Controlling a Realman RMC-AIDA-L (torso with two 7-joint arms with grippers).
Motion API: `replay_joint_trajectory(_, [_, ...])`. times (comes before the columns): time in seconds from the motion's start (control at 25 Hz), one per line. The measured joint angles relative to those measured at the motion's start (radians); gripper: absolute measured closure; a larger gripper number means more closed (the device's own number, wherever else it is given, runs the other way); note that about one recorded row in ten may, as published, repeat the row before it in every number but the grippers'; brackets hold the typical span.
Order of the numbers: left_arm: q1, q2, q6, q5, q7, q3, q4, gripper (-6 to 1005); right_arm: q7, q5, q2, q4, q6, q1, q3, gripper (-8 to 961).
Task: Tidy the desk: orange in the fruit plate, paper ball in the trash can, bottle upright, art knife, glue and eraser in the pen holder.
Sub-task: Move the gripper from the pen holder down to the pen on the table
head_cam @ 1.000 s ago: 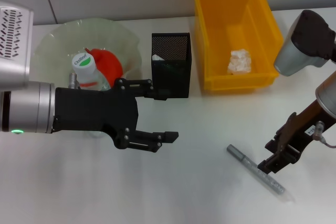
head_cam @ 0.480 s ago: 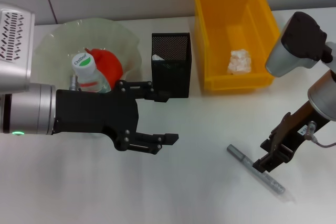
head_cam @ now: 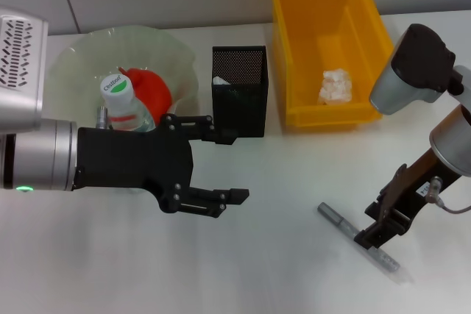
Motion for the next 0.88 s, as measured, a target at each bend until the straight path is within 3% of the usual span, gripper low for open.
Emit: replay_joint_trajectory(0.88, [-0.003,-0.001,-0.002,0.000,0.000,0.005,0.000,186,0.026,-0.010,-0.003,0.014,-0.039,-0.002,-0.013,440])
